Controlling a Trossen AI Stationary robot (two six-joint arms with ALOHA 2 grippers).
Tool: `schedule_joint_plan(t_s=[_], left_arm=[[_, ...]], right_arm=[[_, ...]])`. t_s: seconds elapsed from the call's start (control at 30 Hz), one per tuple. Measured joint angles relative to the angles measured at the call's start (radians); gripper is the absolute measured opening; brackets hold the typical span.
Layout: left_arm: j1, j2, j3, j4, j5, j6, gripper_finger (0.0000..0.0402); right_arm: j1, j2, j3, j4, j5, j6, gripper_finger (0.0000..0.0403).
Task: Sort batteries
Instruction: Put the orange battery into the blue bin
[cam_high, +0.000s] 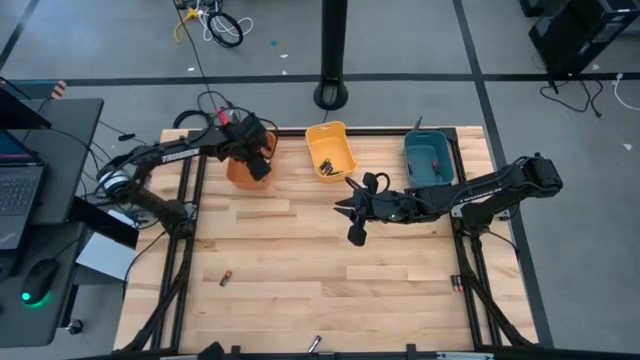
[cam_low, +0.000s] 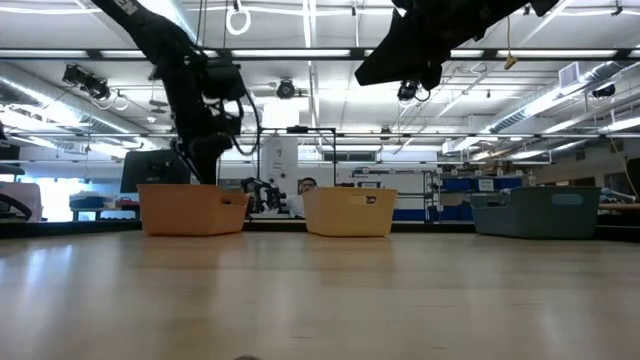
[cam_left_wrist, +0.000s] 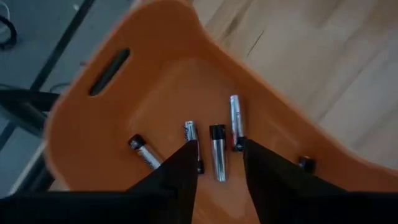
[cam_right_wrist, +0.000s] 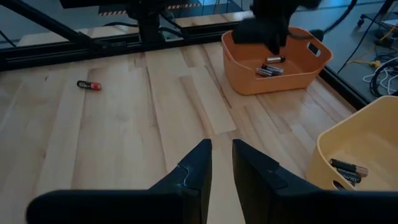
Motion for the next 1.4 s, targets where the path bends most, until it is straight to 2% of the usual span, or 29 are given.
schedule_joint_plan(t_s=[0.2,0.33,0.43,0.57,0.67,0.77,0.87,1.13,1.27,1.4], left_arm=[[-0.098,-0.169,0.0,-0.093,-0.003,-0.04,0.0116],[-0.255,-0.273,0.0,-0.181,-0.003,-0.134,0.0081],[-0.401,-0.323,0.0,-0.237,-0.001,-0.226,0.0048],[-0.575,-0.347,-0.029,-0.256,0.0,-0.33,0.0009],[-0.678,-0.342,-0.067,-0.257,0.008,-0.388,0.0009],[-0.747,-0.32,-0.105,-0.256,0.071,-0.458,0.0012],[-0.806,-0.301,-0.136,-0.255,0.119,-0.582,0.0012],[-1.08,-0.268,-0.169,-0.26,0.157,-1.069,0.0011],[-1.218,-0.238,-0.169,-0.255,0.153,-1.355,0.001],[-1.322,-0.186,-0.169,-0.254,0.161,-1.605,0.0015]], right_arm=[[0.0,0.0,0.0,-0.005,0.0,-0.002,0.0073],[0.007,0.0,-0.003,-0.037,0.059,-0.02,0.0057],[0.012,0.0,-0.042,-0.017,0.104,-0.036,0.0023],[0.011,0.01,-0.172,0.226,0.083,-0.038,0.0012],[0.004,0.049,-0.281,0.459,0.016,-0.049,0.0011],[0.002,0.123,-0.342,0.679,-0.019,-0.045,0.0008],[0.003,0.203,-0.343,0.777,-0.071,-0.043,0.0014],[0.008,0.365,-0.194,0.784,-0.091,-0.103,0.0014],[0.004,0.378,-0.153,0.78,-0.099,-0.164,0.0017],[-0.027,0.345,-0.151,0.77,-0.185,-0.193,0.0028]])
